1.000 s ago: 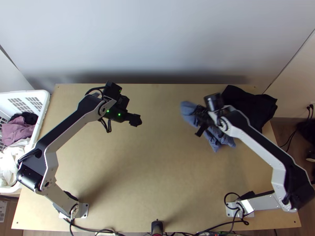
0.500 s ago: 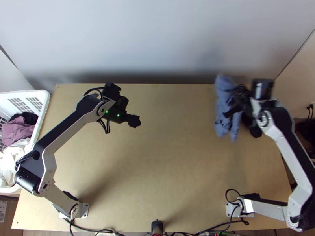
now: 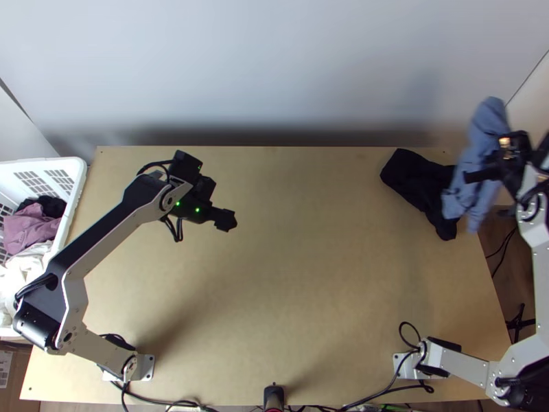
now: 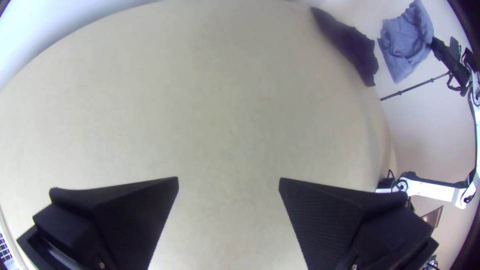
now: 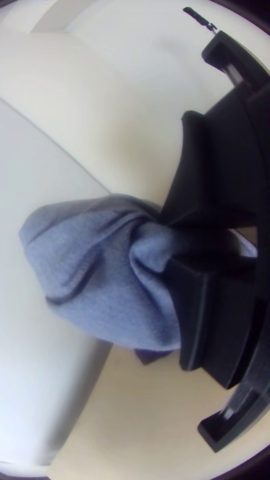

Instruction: Fold the t-shirt

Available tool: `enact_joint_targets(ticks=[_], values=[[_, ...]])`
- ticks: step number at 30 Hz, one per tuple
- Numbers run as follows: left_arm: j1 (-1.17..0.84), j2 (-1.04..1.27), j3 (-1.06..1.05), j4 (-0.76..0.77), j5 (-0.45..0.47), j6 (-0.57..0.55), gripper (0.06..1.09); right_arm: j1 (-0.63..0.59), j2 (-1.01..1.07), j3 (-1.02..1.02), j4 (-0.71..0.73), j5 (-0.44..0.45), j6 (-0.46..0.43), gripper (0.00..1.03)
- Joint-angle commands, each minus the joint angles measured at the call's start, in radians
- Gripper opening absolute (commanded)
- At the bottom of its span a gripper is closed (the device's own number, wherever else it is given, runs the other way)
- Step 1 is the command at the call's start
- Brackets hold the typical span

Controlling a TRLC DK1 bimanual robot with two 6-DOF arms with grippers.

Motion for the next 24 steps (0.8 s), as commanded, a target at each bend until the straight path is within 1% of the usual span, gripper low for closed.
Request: enact_joint_targets(ticks=[1,3,6,15,19,24], values=[[0.021,-0.041,-0.046,-0.006,-0.002,0.008,1.04,-0.219,0.036,0.013,0.068,-0.054,-0.017,0.03],[0.021,-0.051,-0.058,-0.006,-0.002,0.008,1.04,-0.256,0.065,0.033,0.072,-0.075,-0.020,0.03],[0.021,-0.063,-0.077,-0.006,-0.002,0.008,1.04,-0.278,0.111,0.056,0.095,-0.095,-0.038,0.03],[0.047,-0.109,-0.110,-0.011,-0.002,0.013,1.04,-0.285,0.253,0.093,0.146,-0.123,-0.069,0.03],[0.056,-0.118,-0.118,-0.017,-0.002,0.019,1.04,-0.273,0.286,0.070,0.167,-0.124,-0.067,0.03],[0.056,-0.124,-0.118,-0.018,-0.001,0.016,1.04,-0.210,0.300,0.020,0.189,-0.126,-0.067,0.03]])
